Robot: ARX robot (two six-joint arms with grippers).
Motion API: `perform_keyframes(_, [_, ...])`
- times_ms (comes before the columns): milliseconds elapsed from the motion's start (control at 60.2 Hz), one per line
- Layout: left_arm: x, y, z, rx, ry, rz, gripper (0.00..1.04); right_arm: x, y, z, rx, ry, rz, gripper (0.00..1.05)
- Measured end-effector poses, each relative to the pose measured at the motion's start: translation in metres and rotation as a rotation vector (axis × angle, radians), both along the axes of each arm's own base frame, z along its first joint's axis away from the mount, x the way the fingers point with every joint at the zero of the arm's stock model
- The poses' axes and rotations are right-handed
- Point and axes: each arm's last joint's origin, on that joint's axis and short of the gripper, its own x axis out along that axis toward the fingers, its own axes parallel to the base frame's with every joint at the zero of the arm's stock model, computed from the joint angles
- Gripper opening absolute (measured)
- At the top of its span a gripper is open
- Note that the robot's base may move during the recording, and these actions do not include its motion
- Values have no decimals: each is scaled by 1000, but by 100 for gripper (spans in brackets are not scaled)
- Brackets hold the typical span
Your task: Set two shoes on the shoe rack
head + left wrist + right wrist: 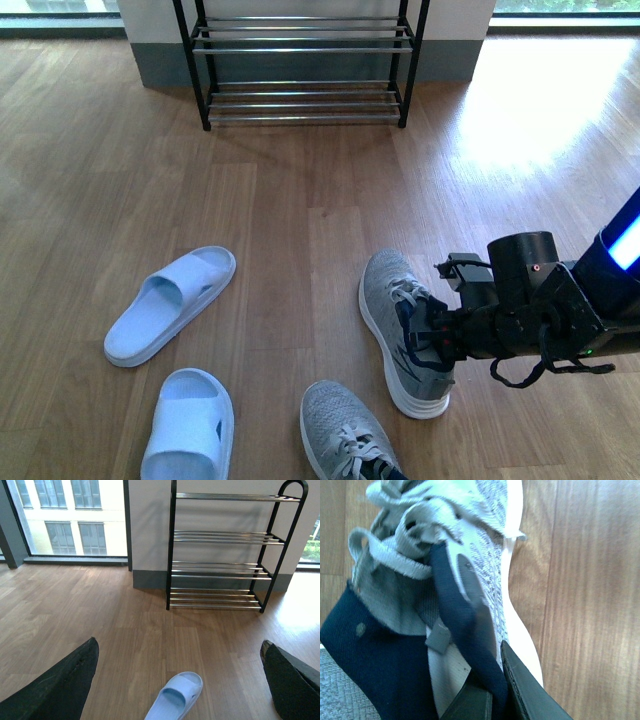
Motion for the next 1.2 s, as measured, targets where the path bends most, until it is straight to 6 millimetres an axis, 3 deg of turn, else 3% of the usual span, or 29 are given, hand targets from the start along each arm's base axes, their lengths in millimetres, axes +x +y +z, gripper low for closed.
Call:
perform_keyframes(83, [0,0,0,0,0,0,95,-6,-5,26,-5,-57,-28,1])
perform_keyframes(216, [0,0,0,0,0,0,95,-29,-16,89,-7,-171,-66,1])
perform_keyframes(399, [0,0,0,0,0,0,95,-81,-28,169,36,-281,-83,1])
perform_keyframes(565, [0,0,0,0,0,0,95,-132,-33,220,76,-369,-85,1])
perform_keyframes(697, [0,0,0,0,0,0,95,-170,-35,245,99,-421,-91,1])
perform_keyframes(913, [0,0,0,0,0,0,95,-213,-34,271,82,-525,-117,1])
perform_keyframes(1196, [0,0,0,0,0,0,95,-218,-34,277,82,-571,-130,1])
